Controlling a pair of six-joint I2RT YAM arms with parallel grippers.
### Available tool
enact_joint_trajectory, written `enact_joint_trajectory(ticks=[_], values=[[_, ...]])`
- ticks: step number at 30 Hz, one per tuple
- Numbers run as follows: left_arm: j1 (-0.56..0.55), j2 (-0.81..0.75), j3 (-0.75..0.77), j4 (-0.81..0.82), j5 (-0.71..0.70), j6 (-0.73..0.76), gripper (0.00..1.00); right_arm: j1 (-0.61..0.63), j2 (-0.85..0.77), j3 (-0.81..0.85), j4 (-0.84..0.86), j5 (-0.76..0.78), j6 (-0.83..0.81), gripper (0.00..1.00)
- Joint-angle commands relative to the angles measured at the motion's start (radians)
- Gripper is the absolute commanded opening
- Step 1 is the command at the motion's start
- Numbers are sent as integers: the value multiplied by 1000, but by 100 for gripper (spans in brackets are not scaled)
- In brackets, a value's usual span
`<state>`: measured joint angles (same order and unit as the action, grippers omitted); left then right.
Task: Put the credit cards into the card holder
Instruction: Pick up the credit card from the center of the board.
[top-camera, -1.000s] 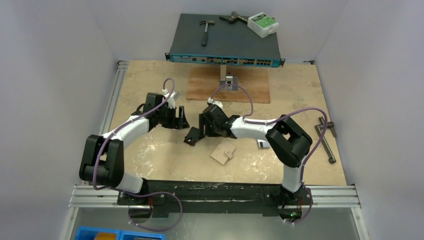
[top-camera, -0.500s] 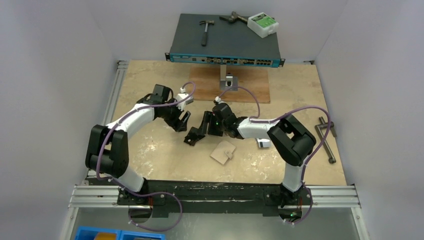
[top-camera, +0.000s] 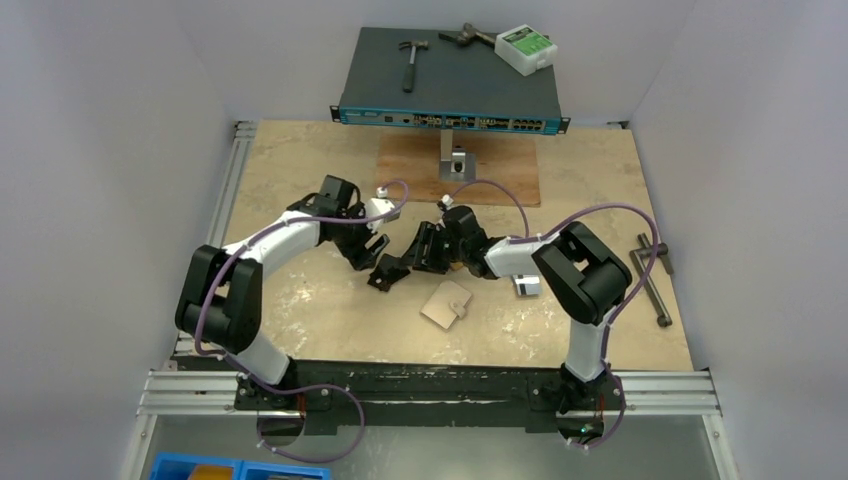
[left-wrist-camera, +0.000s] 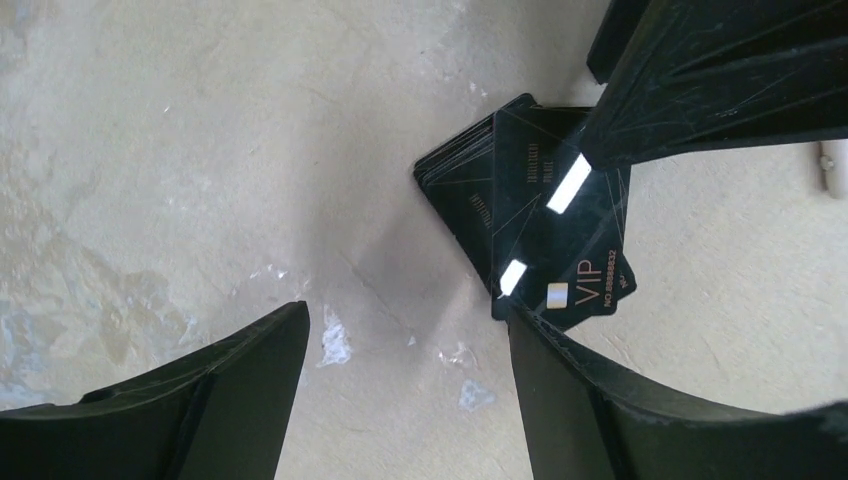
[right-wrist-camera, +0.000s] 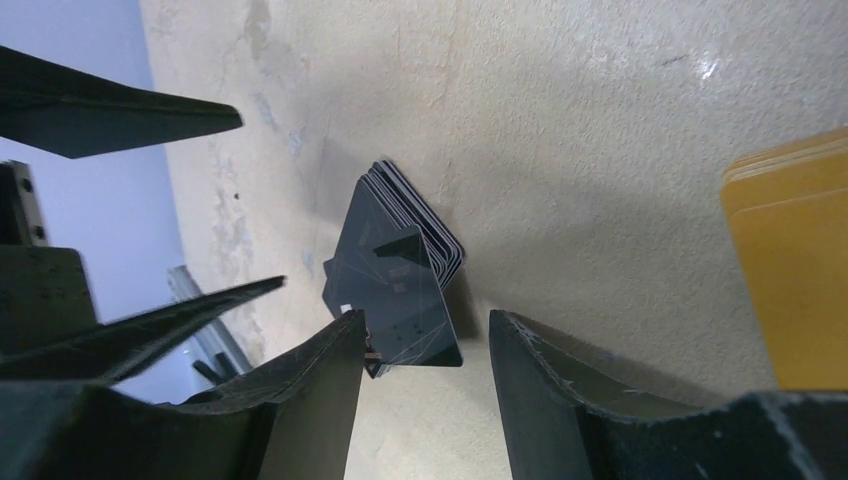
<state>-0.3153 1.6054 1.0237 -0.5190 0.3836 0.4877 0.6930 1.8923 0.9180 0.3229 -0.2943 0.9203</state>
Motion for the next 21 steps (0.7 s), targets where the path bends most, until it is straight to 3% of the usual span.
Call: enact_joint_trajectory(ticks=[1,15,21], values=[[-72,-29,-54,121,-141,75,73,-12,70,-60,-14,-93,20,49],[-83,-5,-73,133,-130,119,71,-37,105,-85,43,-175,41,43],[-90,8,-54,106,-139,144,66,-49,131,-94,66,-195,59,31]])
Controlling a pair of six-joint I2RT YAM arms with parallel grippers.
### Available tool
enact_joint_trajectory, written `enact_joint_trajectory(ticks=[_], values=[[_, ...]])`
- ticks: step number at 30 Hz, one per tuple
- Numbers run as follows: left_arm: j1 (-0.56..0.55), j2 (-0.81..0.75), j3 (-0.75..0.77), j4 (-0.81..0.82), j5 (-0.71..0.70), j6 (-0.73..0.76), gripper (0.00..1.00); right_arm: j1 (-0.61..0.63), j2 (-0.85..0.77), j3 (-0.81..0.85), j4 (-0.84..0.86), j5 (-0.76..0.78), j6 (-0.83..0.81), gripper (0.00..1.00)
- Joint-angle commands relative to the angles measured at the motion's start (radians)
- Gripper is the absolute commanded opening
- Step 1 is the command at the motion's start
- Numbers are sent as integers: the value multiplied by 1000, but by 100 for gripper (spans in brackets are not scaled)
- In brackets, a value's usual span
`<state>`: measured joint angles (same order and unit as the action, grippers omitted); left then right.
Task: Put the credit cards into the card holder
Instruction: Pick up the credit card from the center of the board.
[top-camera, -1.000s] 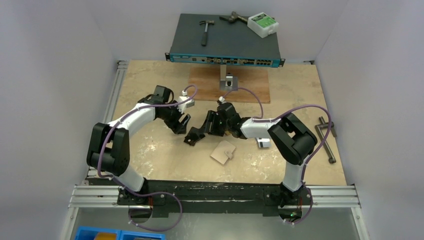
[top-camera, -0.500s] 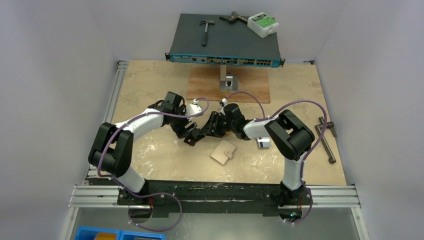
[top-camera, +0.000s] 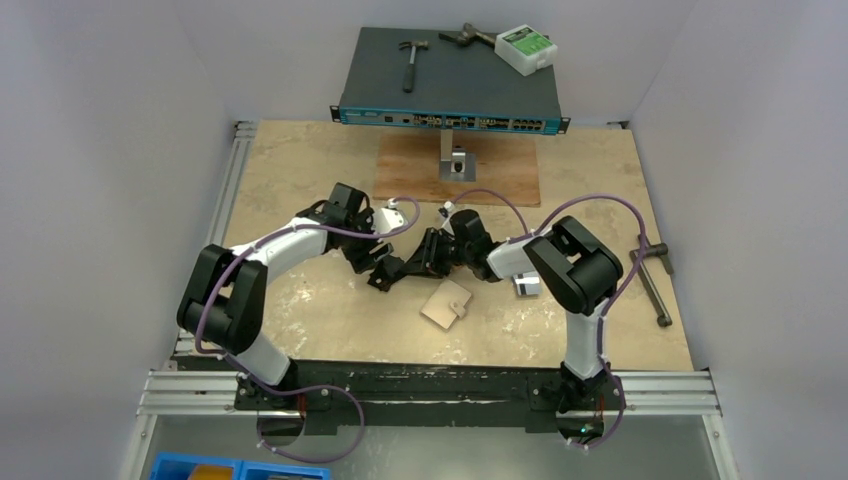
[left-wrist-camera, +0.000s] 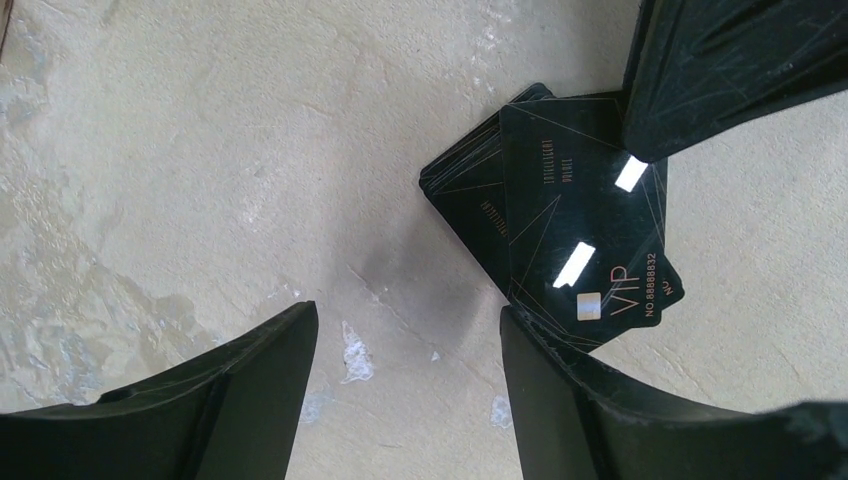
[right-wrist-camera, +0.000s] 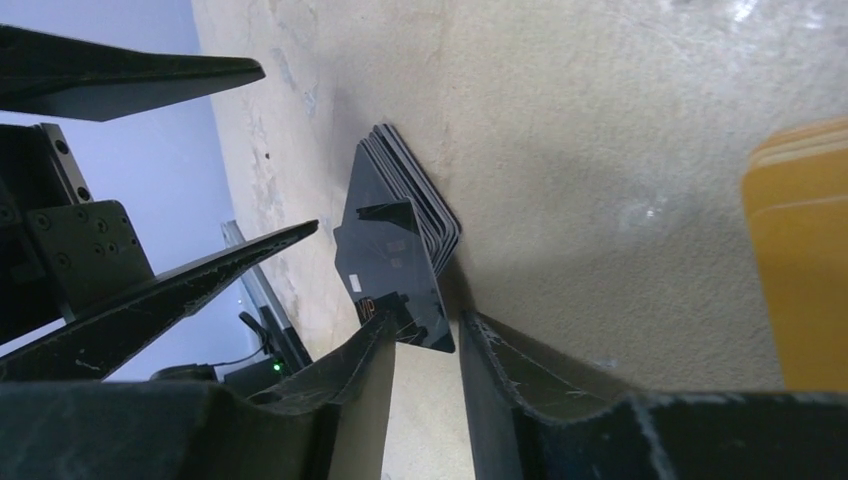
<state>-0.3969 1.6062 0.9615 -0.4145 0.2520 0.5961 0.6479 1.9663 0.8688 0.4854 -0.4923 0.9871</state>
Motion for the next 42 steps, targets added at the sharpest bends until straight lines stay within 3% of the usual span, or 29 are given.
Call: enact_joint_trajectory(ticks=[1,9,19,24,29,38,42], values=[[-8,8,8,2,-11,38,66,-6,60,-45,-94,0,-7,29],[-7,-6,5,6,-6,34,66,-25,36,-67,-77,-1,4,1],[80,-67,108,-123,183,-67,72,-31,-63,-88,-11,-14,19,0],[167,-118,168,-210,369,-117,75,-33,-110,-112,140,-70,31,0],[222,-166,192,-268,554,-143,81,-32,-137,-74,156,-113,-7,0],[265,-216,206,-308,751,-154,77,-32,-290,-17,80,-184,-104,0],[314,-209,257,-371,917,-150,60,-33,-420,-27,103,-232,-141,0]])
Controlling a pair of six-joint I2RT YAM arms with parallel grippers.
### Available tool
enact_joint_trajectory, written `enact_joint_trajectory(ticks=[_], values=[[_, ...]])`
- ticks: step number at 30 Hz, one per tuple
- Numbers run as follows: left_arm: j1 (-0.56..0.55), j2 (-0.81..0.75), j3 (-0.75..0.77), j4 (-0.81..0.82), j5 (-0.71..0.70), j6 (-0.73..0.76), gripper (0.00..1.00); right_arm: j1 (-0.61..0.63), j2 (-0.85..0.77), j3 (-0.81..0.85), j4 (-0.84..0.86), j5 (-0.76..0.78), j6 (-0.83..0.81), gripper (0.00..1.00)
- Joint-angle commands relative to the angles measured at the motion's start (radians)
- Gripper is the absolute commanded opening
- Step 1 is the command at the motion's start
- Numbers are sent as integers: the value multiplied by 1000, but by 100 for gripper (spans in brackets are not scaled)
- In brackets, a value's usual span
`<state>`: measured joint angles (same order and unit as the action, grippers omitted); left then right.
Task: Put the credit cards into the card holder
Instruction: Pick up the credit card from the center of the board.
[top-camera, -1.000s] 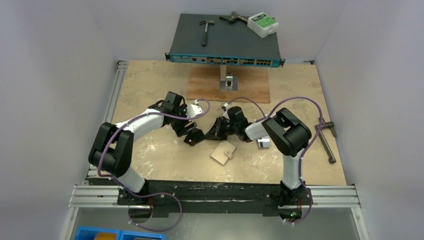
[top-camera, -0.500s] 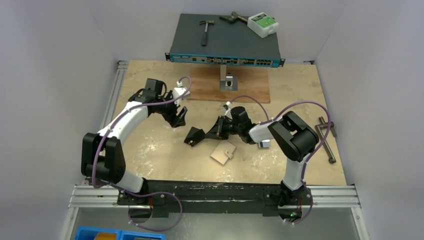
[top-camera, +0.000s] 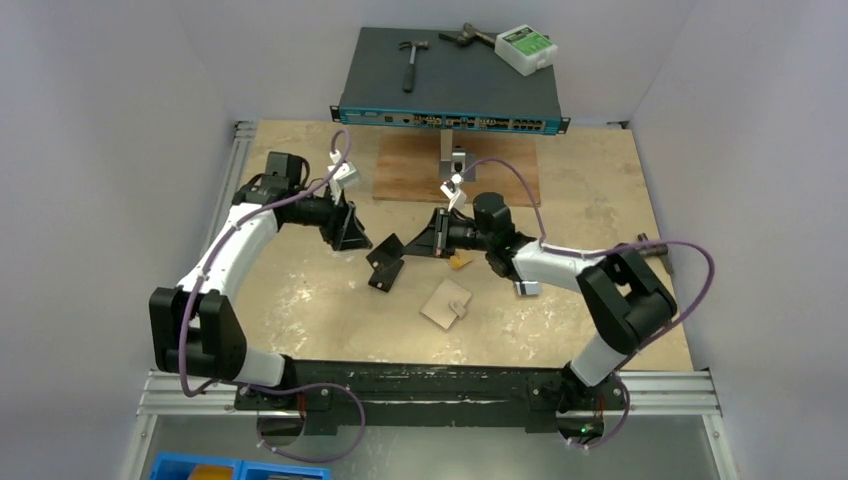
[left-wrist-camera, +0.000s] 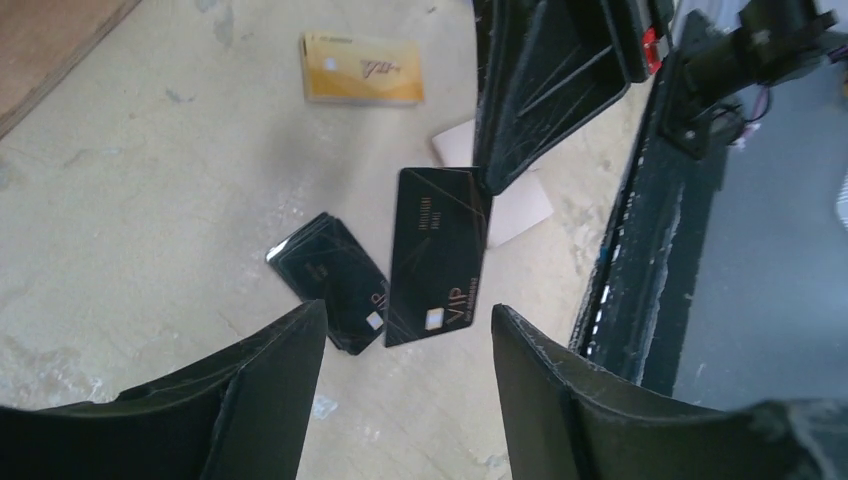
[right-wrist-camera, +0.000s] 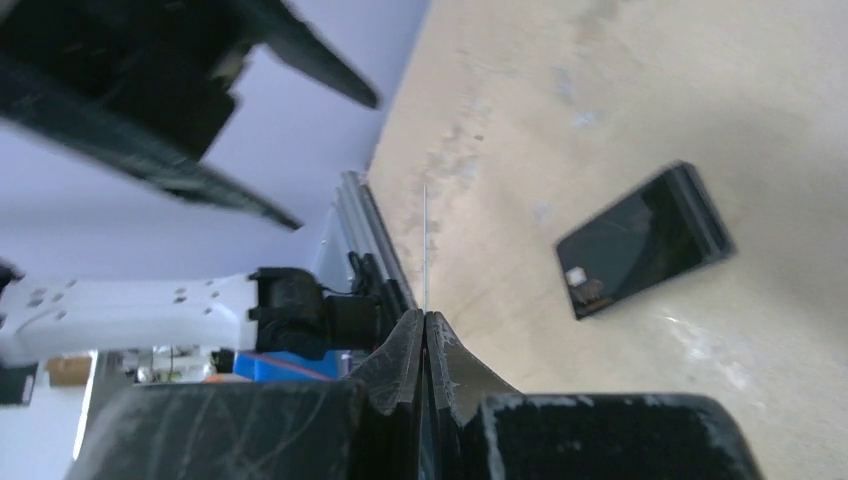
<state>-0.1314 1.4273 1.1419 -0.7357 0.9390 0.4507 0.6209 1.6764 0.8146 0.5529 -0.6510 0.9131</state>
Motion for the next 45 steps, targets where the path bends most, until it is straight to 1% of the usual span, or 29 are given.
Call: enact_joint_trajectory(ticks=[1,4,7,9,10,13,15,16,17,18,19,21,23,26,31,34,36,37,39,40,43,44,45], values=[[60,-31,90,-66,265,-8,57,-6,-158,38,-2,-73,-95,0],[77,-55,115,-99,331,6,55,-5,-219,93,-168,-71,-197,0],[78,-84,113,-111,371,6,55,-6,-265,125,-261,-81,-249,0],[78,-81,130,-183,422,44,55,-5,-289,144,-312,-75,-287,0],[78,-74,147,-242,447,89,55,-5,-302,153,-333,-74,-300,0],[78,-39,212,-477,506,294,57,-4,-328,182,-385,-69,-328,0],[78,0,261,-659,526,476,59,-2,-336,205,-413,-73,-348,0],[77,25,290,-765,534,606,60,-2,-342,214,-424,-80,-355,0],[78,51,318,-899,540,702,60,0,-345,224,-435,-88,-362,0],[78,81,346,-998,547,795,60,1,-348,234,-449,-96,-371,0],[77,112,367,-1048,557,837,60,3,-353,245,-464,-102,-382,0],[77,132,368,-1054,569,849,61,11,-359,267,-489,-117,-397,0],[78,119,349,-1051,588,887,61,17,-364,289,-520,-135,-417,0],[76,124,370,-1053,619,846,61,24,-371,311,-570,-142,-445,0],[55,108,369,-1052,627,813,62,25,-383,335,-605,-133,-463,0],[35,138,398,-1053,686,716,62,26,-374,369,-642,-139,-487,0],[16,183,449,-1054,746,576,62,25,-376,396,-699,-138,-514,0],[0,196,475,-1055,753,546,62,26,-380,405,-718,-138,-528,0],[-40,191,526,-1054,740,519,63,25,-397,413,-742,-148,-539,0],[-60,179,552,-1053,726,510,66,25,-406,414,-755,-146,-546,0],[-108,158,675,-1049,655,465,68,25,-429,425,-805,-127,-569,0],[-110,164,719,-1014,629,391,68,24,-434,429,-815,-130,-573,0],[-111,162,749,-897,583,218,68,25,-440,434,-825,-127,-575,0]])
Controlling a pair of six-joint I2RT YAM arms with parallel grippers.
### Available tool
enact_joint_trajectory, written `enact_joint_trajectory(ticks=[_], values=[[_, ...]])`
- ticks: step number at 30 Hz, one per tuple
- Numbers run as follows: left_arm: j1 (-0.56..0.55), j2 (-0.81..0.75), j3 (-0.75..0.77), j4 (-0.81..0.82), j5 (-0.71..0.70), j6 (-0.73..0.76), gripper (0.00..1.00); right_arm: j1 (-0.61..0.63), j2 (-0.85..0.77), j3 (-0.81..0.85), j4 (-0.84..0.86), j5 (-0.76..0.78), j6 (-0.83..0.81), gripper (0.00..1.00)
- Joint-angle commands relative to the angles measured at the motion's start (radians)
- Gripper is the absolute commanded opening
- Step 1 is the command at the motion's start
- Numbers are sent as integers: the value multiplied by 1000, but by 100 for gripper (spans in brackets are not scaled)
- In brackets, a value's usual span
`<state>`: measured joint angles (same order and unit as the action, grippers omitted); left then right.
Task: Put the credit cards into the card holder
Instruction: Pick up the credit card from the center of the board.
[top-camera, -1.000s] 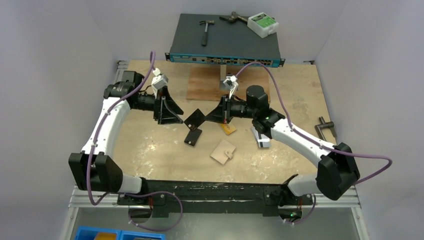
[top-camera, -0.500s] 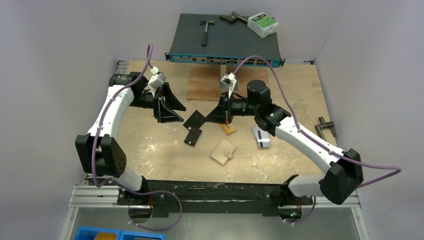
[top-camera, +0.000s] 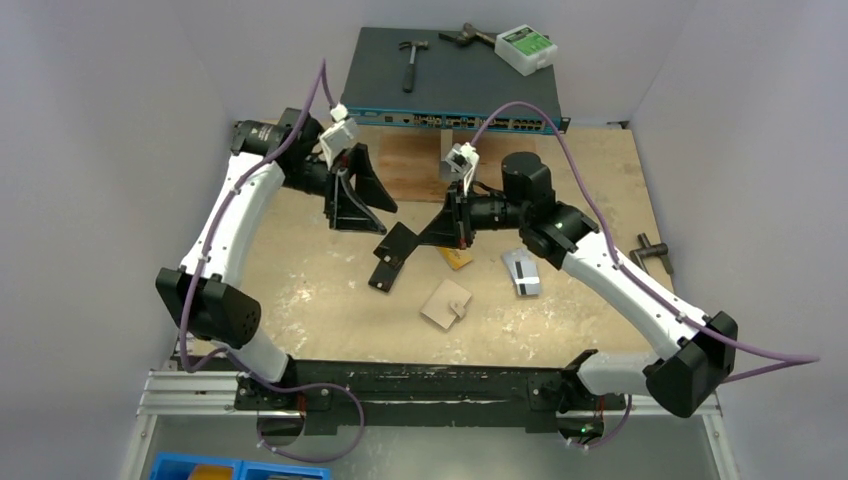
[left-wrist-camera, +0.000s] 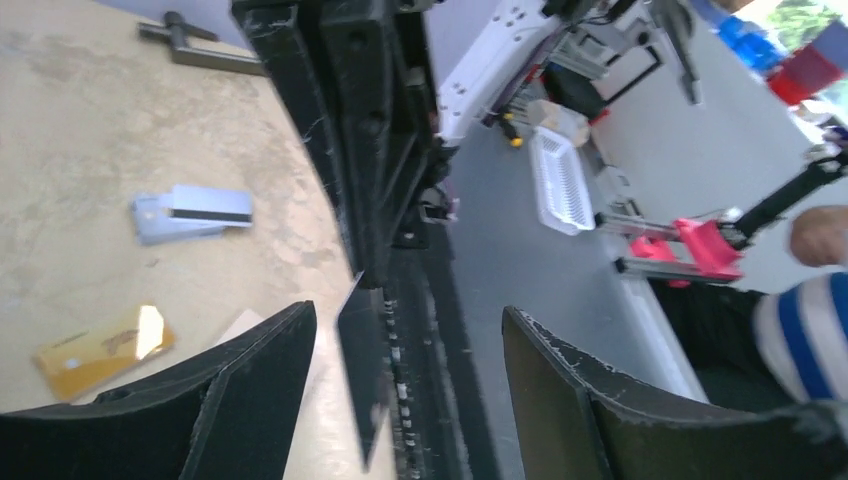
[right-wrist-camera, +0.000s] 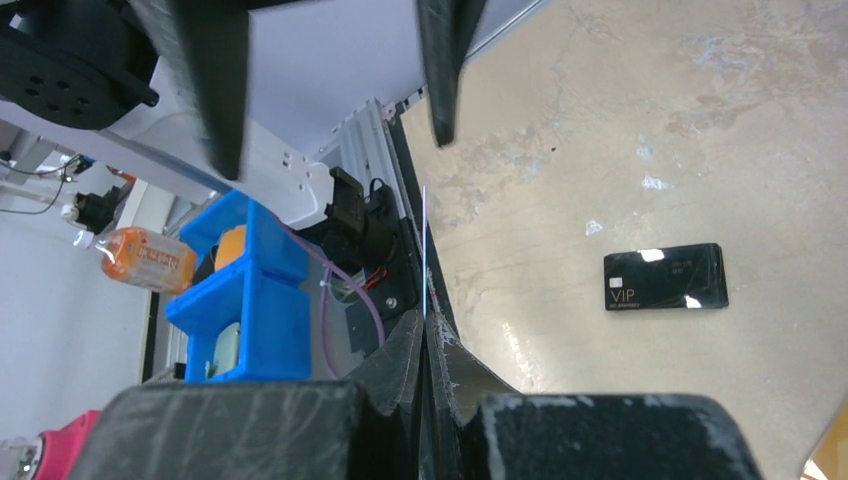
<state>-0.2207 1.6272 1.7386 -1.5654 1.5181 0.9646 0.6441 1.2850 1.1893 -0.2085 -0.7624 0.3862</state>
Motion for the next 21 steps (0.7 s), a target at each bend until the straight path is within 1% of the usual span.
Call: enact_joint_trajectory(ticks=[1,2,3,4,5,6,7,8,9,13,15,18,21], values=[[-23,-64,135,166,-90,-584,66,1,-57,62,-70,-17,-49,0],[-24,-125,59,442,-263,-853,63,2,-65,65,-77,-15,-51,0],[-18,-194,-42,656,-397,-992,63,1,-70,72,-89,-13,-56,0],[-13,-244,-105,763,-445,-1021,64,1,-76,78,-104,-2,-64,0],[-12,-267,-126,795,-444,-1025,65,1,-83,85,-117,12,-71,0],[-12,-272,-129,797,-416,-1038,65,1,-89,90,-126,25,-76,0],[-12,-273,-138,798,-355,-1061,66,1,-95,93,-131,31,-79,0],[-16,-274,-149,799,-334,-1074,66,1,-97,99,-135,33,-83,0],[-25,-282,-178,799,-303,-1068,67,0,-98,106,-141,33,-86,0],[-47,-335,-267,793,-252,-1014,67,-1,-95,140,-157,27,-98,0],[-53,-348,-285,762,-248,-977,63,0,-97,148,-147,22,-98,0],[-60,-356,-312,764,-244,-978,51,-1,-95,157,-136,20,-96,0],[-70,-367,-327,784,-237,-993,47,0,-88,164,-127,11,-90,0]])
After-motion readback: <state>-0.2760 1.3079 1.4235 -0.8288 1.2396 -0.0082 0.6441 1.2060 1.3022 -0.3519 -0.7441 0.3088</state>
